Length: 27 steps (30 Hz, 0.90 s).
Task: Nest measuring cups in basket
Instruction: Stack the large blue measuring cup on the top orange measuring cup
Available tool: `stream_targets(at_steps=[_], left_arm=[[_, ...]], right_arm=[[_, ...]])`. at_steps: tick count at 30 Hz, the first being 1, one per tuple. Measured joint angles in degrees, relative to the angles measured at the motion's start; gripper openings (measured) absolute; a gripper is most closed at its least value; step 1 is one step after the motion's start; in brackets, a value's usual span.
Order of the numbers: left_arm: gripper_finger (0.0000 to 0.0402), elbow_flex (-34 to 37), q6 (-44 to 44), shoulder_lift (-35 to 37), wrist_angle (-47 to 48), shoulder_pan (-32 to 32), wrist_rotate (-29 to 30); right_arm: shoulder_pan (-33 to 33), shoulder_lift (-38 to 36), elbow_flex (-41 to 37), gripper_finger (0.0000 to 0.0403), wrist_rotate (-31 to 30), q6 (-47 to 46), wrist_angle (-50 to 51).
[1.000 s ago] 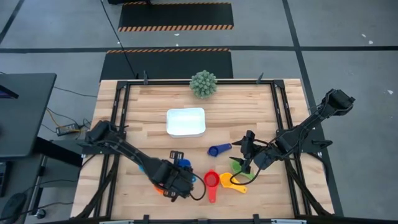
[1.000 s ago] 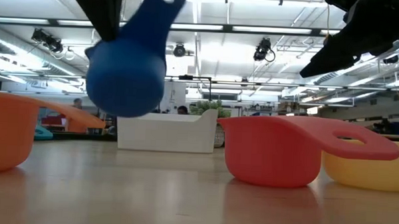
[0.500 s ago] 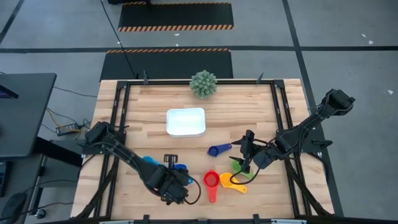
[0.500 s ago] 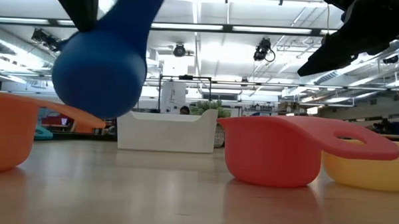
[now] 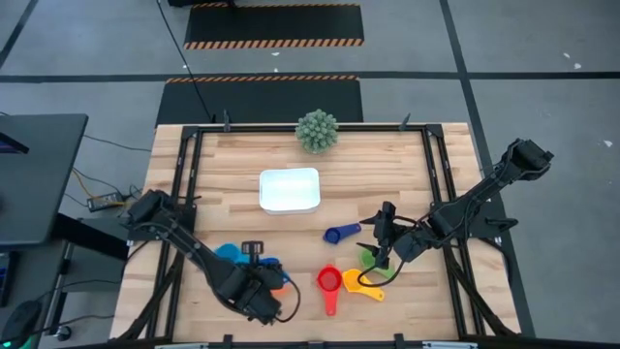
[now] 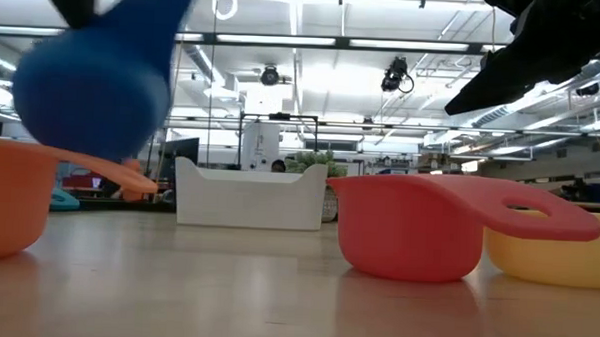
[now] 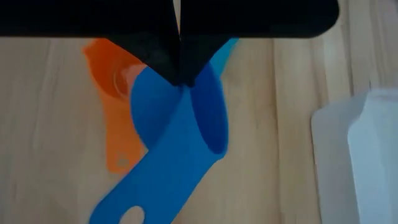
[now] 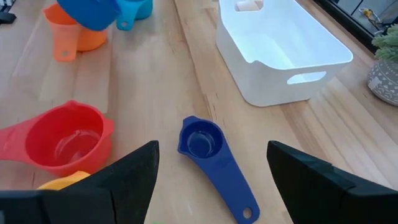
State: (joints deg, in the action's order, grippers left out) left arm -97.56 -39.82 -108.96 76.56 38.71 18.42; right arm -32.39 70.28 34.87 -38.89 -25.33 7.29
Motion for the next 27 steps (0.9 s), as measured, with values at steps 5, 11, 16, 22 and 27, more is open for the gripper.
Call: stream_targets(at_steps=[5,11,16,22,27], left_arm=[[0.0,0.0,-6.4,0.1,0.2,3.1,-2.9],[0.0,0.0,-13.2,0.1,1.6,6.2,-3.8],[0.0,0.0,-15.4,-1.0,-0.4,6.6,-5.8],[0.0004,0.5,-14.3,-2.6,-0.8,5.8,-5.7],[0.004,0.5,-13.3,-2.4,-2.3,5.9,-3.3]], right_arm=[[0.0,0.0,0.0,0.0306,0.1,0.0,0.0],[0.2,0.0,0.0,0.0306,0.1,0.4,-0.5],[0.4,0.0,0.0,0.0306,0.6,0.8,-1.6],[0.4,0.0,0.0,0.0306,1.2,1.3,-2.2],[0.7,0.0,0.0,0.0306,2.7,1.0,-2.1]])
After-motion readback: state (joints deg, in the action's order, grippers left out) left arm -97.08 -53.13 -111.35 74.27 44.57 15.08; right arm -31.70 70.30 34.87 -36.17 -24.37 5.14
